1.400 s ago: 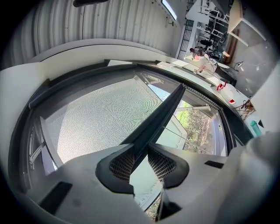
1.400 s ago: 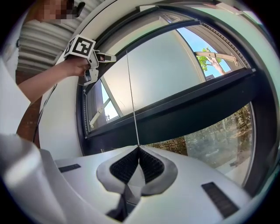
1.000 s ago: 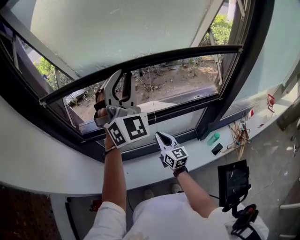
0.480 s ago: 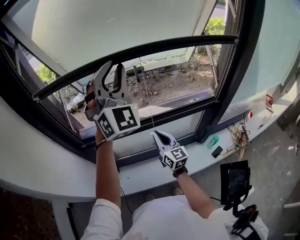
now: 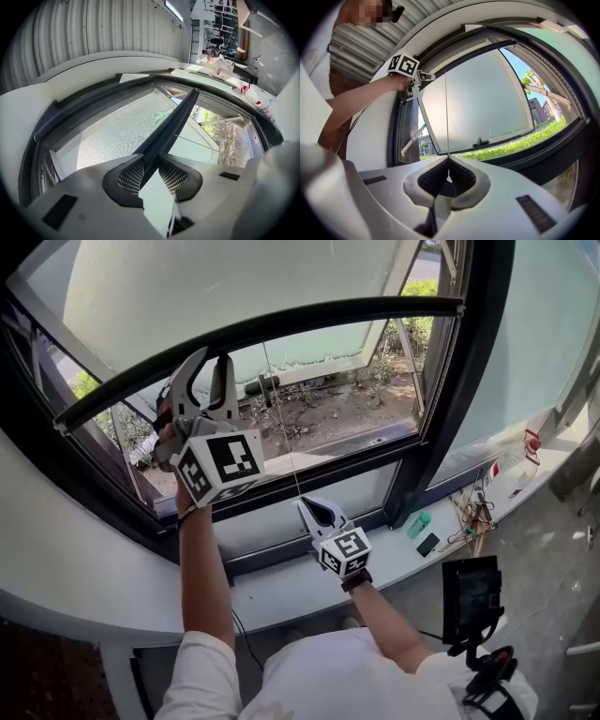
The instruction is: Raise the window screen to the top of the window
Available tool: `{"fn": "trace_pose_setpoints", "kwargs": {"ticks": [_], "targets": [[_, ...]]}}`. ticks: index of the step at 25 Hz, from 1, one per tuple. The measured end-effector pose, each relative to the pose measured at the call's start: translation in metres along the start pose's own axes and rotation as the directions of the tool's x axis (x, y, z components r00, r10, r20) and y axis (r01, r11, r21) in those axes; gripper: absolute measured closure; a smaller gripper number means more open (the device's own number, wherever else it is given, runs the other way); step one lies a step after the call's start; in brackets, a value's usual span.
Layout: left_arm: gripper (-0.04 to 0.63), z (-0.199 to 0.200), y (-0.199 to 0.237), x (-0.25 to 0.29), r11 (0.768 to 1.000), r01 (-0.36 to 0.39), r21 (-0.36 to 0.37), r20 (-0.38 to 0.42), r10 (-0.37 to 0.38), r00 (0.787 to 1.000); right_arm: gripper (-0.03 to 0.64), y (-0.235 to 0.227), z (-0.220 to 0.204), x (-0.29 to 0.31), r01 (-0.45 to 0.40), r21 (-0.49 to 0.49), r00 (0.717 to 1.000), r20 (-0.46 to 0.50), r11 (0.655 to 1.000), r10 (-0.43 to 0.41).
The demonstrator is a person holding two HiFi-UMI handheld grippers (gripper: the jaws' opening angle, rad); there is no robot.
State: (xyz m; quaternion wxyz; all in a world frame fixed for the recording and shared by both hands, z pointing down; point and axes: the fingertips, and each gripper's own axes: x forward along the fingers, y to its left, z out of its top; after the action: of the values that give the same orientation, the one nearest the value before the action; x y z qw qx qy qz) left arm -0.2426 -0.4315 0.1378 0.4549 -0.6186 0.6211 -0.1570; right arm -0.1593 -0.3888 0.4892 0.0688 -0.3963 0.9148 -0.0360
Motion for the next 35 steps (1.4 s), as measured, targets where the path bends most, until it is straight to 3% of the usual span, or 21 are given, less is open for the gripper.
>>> {"fn": "trace_pose_setpoints", "kwargs": {"ticks": [13, 19, 26, 35], "targets": [[0.525, 0.024, 0.035, 0.017, 0.999, -0.028, 0.038, 0.01, 0.027, 1.0, 0.612, 0.005, 0.046, 0.005, -0.036, -0.047, 0.998, 0.046, 0.998, 0.038], [0.525, 0.02, 0.045, 0.022, 0.998, -0.044, 0.047, 0.027, 0.042, 0.999, 0.612, 0.009, 0.049, 0.024, -0.038, -0.052, 0.998, 0.038, 0.998, 0.04], [0.525, 0.046, 0.063, 0.037, 0.995, -0.07, 0.069, 0.051, 0.066, 0.997, 0.612, 0.008, 0.08, 0.028, -0.061, -0.04, 0.995, 0.072, 0.997, 0.064], [0.525, 0.066, 0.089, 0.047, 0.99, -0.102, 0.097, 0.094, 0.093, 0.991, 0.612, 0.0, 0.116, 0.029, -0.032, -0.091, 0.993, 0.111, 0.995, 0.042]]}}
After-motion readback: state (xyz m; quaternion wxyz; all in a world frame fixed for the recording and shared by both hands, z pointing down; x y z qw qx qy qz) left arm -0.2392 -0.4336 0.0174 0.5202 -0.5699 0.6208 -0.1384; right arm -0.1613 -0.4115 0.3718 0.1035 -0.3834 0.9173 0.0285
